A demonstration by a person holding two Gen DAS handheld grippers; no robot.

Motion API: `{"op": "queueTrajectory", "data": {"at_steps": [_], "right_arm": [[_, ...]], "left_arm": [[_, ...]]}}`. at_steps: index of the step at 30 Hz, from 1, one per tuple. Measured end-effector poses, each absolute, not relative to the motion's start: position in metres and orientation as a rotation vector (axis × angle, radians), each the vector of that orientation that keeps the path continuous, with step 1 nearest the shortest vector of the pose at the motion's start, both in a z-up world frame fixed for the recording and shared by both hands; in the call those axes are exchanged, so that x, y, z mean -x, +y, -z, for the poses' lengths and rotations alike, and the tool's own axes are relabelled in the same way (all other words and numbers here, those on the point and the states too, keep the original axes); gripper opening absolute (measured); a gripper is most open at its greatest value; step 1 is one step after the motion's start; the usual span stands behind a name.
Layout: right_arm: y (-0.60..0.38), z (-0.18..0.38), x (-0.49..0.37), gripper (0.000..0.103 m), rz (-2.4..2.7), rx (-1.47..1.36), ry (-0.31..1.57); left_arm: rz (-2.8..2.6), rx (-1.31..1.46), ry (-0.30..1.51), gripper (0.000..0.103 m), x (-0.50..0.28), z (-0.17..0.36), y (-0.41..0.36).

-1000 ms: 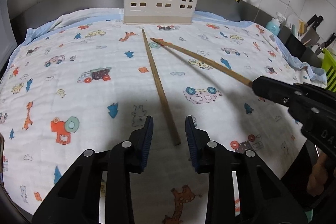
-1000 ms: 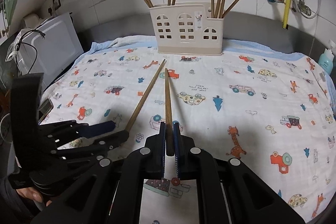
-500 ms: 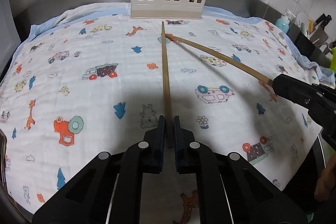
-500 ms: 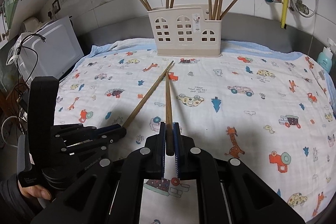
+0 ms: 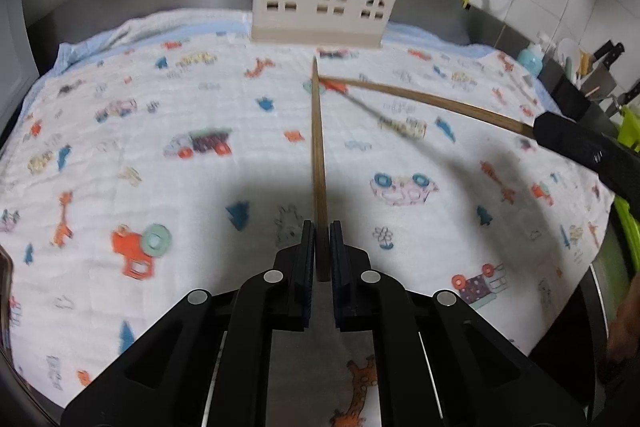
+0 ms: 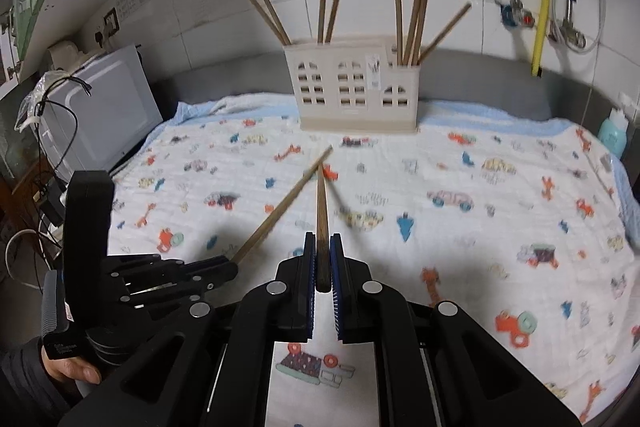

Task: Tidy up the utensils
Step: 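Lift both held chopsticks upright and carry them toward the beige holder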

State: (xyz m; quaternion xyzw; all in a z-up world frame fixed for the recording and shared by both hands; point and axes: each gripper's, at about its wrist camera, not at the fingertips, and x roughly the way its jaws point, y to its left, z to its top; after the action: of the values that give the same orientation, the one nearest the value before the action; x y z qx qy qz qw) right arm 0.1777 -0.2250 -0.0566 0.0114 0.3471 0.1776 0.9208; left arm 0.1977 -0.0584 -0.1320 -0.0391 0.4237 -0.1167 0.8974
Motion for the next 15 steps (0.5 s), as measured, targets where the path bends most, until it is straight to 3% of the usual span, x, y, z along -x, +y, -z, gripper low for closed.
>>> {"op": "queueTrajectory", "data": {"at_steps": [15], "right_arm": [[-0.226, -0.031, -0.219, 0.007, -0.413, 0.033, 0.613]], "left_arm": [[0.307, 0.034, 0.616, 0.006, -0.208, 0.032, -0.040]]}}
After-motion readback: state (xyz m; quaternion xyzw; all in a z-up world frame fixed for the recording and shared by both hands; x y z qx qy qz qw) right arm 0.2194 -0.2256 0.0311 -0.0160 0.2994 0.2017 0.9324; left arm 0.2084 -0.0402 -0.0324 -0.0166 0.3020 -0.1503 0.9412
